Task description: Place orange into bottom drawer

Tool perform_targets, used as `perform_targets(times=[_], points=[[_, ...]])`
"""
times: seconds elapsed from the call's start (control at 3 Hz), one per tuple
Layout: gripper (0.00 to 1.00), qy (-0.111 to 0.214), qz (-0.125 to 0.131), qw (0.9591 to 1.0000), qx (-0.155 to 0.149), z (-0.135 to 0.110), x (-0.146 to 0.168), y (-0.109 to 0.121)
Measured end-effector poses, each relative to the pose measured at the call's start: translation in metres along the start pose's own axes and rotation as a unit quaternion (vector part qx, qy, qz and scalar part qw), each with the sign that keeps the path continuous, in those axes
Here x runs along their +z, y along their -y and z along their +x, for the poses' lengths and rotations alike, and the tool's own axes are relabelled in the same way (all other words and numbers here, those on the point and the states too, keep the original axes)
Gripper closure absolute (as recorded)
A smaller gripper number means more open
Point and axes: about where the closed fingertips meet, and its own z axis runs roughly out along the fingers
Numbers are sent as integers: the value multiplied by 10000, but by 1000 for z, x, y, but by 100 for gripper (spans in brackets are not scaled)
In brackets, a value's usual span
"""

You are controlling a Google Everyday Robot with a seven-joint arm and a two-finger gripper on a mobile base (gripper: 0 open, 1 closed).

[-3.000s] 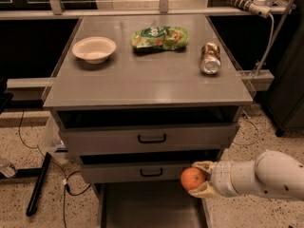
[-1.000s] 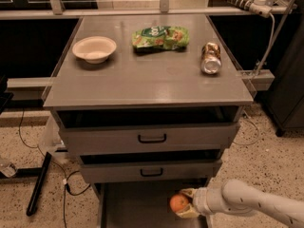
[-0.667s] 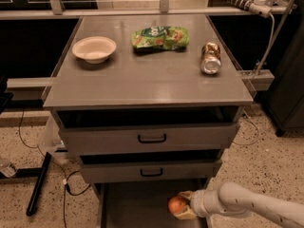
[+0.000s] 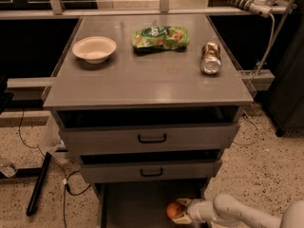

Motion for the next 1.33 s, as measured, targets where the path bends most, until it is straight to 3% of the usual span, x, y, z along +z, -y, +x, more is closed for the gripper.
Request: perform_targets(times=[0.33,0.67,1.0,1.33], points=[[100,27,-17,10000,-47,28,30,-1],[100,2,-35,10000,-81,39,48,-3],[84,2,-35,10000,-81,38,47,-3],[60,2,-36,10000,-81,38,47,-3]])
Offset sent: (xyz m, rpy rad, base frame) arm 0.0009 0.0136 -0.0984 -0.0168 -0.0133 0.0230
